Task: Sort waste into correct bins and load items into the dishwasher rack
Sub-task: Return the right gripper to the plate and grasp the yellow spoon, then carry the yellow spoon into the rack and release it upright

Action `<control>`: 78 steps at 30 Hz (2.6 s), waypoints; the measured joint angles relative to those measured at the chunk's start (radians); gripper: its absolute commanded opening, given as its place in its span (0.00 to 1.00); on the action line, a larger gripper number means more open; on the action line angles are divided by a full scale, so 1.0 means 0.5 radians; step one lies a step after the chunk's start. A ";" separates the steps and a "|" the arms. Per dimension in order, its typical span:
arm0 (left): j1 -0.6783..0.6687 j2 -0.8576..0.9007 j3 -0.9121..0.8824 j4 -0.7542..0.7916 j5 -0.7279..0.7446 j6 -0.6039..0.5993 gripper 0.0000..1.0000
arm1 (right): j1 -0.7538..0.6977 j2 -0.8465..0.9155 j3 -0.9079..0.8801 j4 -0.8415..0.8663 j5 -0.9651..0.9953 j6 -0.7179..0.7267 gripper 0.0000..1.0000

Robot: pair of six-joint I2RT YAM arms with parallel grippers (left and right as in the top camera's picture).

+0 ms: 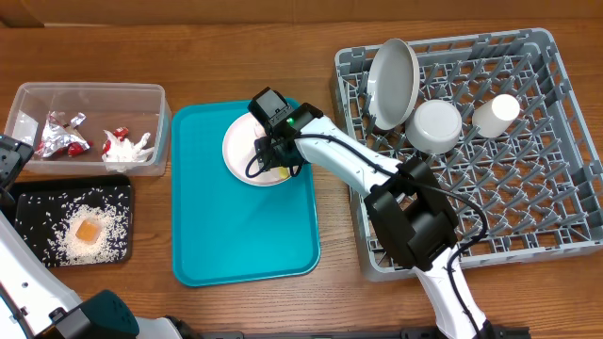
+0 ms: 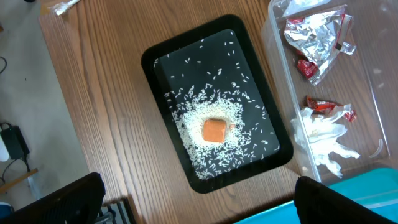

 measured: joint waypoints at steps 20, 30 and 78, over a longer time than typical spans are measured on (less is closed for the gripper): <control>0.000 0.000 0.000 -0.001 0.000 0.000 1.00 | -0.018 0.004 0.000 0.023 0.053 0.007 0.55; 0.000 0.000 0.000 0.000 -0.001 0.000 1.00 | -0.018 0.008 0.000 0.006 0.079 0.002 0.38; 0.000 0.000 0.000 0.000 0.000 0.000 1.00 | -0.050 0.037 0.958 -0.872 0.066 -0.002 0.04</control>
